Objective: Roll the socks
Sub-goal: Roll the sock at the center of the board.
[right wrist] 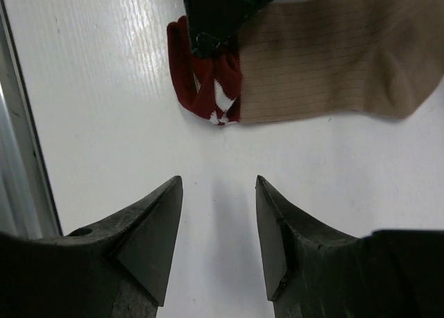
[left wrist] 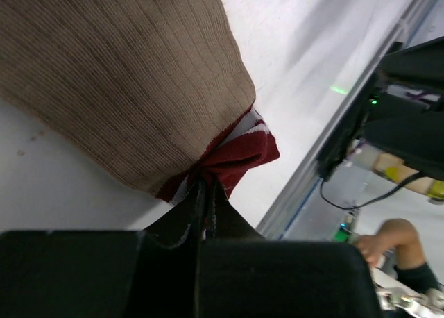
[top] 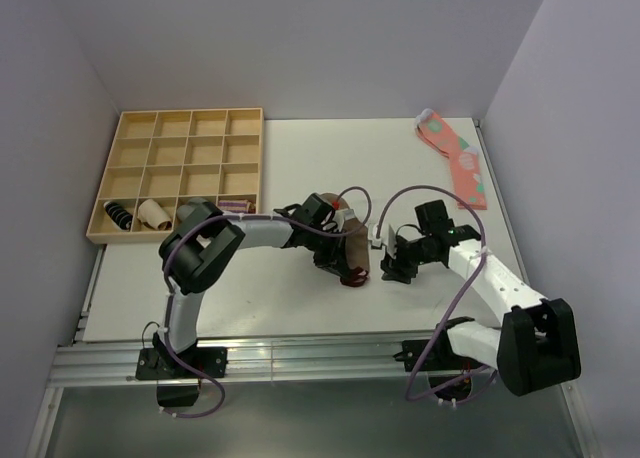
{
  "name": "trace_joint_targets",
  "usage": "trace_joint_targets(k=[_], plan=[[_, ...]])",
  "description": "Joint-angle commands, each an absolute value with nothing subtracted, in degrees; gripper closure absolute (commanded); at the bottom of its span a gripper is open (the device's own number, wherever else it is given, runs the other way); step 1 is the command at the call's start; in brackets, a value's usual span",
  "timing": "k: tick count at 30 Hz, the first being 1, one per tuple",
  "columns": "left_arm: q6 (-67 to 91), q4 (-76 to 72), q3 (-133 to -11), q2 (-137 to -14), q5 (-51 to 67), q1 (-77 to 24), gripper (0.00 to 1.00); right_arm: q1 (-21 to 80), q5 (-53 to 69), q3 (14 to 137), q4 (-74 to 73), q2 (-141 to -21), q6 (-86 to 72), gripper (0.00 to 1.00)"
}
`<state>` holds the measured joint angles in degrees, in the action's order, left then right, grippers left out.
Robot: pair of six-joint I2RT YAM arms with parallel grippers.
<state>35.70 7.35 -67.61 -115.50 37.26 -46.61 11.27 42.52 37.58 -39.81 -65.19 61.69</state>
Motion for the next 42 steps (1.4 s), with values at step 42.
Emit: trace_joint_targets(k=[42], plan=[[38.23, 8.79, -71.10, -122.17, 47.55, -44.38, 1.00, 30.85, 30.94, 27.51, -8.09, -67.24, 51.95, 0.44]])
